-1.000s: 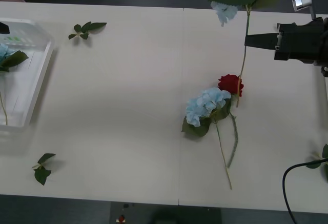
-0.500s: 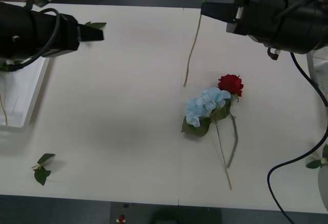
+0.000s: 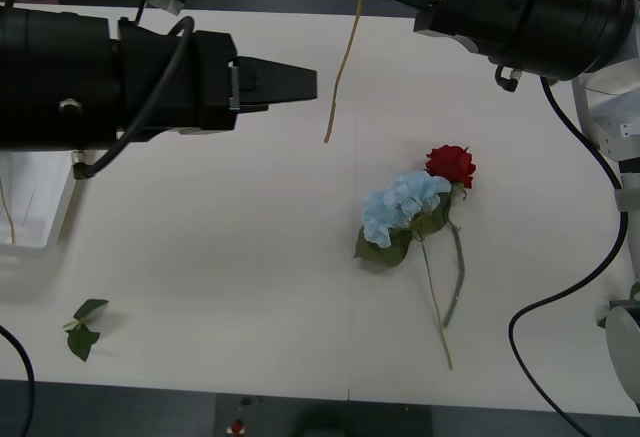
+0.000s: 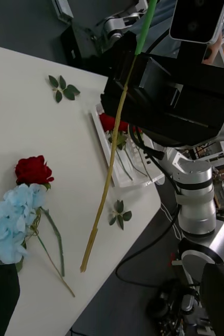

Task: Put the red flowers into the right box and the blue flowers into the left box

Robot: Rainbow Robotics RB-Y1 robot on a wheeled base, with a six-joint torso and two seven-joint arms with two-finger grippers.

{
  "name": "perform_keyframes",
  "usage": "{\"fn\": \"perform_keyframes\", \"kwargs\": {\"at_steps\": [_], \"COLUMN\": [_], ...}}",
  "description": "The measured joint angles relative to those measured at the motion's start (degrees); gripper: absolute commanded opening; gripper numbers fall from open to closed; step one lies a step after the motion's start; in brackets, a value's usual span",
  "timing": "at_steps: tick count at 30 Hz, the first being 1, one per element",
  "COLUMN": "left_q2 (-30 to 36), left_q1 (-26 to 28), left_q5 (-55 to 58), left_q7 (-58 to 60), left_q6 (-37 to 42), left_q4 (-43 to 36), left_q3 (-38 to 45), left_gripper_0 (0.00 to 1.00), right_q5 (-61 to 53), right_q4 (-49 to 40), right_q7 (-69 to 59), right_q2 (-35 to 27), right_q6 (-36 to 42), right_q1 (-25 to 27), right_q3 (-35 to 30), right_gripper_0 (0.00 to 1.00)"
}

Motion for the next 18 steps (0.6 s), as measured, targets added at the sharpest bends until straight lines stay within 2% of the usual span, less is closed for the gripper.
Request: {"fn": "perform_keyframes", "kwargs": {"at_steps": [5,11,13,14,15,16,18], "left_q2": [-4.2,-7.1,-7.5,-7.5,-7.5,-7.5,-7.5], "left_q1": [-0.4,-3.6,-4.5,-4.8,-5.0,-5.2,-5.3], "left_q5": [-9.9,-16.1,-16.6,-16.8,-17.0,-17.5,-18.3], "left_q7": [0.0,0.0,0.0,0.0,0.0,0.0,0.0], "left_q6": [-6.9,-9.7,-11.3,-12.1,-12.8,-13.2,-13.4], "left_q4": [0.6,4.5,5.6,6.0,6.3,6.5,6.5], "left_q3": [-8.9,-14.8,-15.7,-16.1,-16.5,-16.9,-17.2], "left_gripper_0": [1.00,1.00,0.75,0.34,0.12,0.00,0.00], "right_q5": [0.0,0.0,0.0,0.0,0.0,0.0,0.0], "right_q4": [0.0,0.0,0.0,0.0,0.0,0.0,0.0], "right_q7": [0.0,0.0,0.0,0.0,0.0,0.0,0.0], "right_q2": [0.0,0.0,0.0,0.0,0.0,0.0,0.0], "right_q6": [0.0,0.0,0.0,0.0,0.0,0.0,0.0], "right_q1": [0.0,0.0,0.0,0.0,0.0,0.0,0.0], "right_q3": [0.0,0.0,0.0,0.0,0.0,0.0,0.0], "right_gripper_0": [0.00,0.00,0.00,0.00,0.00,0.00,0.00]}}
